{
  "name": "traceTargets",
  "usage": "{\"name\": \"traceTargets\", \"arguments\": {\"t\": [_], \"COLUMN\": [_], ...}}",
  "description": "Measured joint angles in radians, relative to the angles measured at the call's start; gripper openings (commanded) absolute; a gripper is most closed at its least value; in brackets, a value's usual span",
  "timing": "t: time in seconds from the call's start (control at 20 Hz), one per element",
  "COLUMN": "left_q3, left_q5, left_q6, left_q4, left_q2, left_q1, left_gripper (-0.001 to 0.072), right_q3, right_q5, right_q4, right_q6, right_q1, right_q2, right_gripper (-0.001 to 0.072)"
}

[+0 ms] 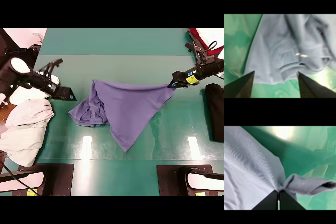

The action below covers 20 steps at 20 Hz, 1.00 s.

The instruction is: Fold the shirts.

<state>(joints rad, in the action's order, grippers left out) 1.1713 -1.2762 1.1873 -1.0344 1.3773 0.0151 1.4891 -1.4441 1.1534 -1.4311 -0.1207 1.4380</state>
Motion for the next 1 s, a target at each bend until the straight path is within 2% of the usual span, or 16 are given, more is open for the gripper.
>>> {"name": "traceTargets", "arguments": {"t": [0.15,0.4,0.45,0.55,0.6,0.8,1.0], "left_q3": [-0.109,-0.176,-0.181,-0.188,-0.189,-0.156,0.036], "left_q5": [0.076,0.126,0.129,0.134,0.132,0.118,0.113], "left_q6": [0.003,-0.002,-0.004,-0.006,-0.007,-0.008,0.003], "left_q4": [0.005,0.038,0.049,0.05,0.055,0.06,0.01], "left_q2": [0.012,0.06,0.064,0.074,0.075,0.056,-0.08], "left_q1": [0.008,0.012,0.013,0.014,0.014,0.016,0.022], "left_gripper": [0.0616,0.0597,0.0455,0.0063,0.0027,0.0026,0.0027], "right_q3": [0.003,0.005,0.005,0.005,0.005,0.007,0.068], "right_q5": [-0.001,-0.006,-0.006,-0.006,-0.006,-0.002,0.001], "right_q4": [0.0,0.0,0.0,0.0,0.0,0.0,0.001], "right_q6": [0.0,0.001,0.001,0.001,0.001,0.006,0.018], "right_q1": [0.002,0.002,0.002,0.002,0.002,0.01,0.055], "right_q2": [0.0,0.0,0.0,0.0,0.0,-0.016,-0.092], "right_gripper": [0.0012,0.0012,0.0012,0.0012,0.0012,0.0012,0.0012]}}
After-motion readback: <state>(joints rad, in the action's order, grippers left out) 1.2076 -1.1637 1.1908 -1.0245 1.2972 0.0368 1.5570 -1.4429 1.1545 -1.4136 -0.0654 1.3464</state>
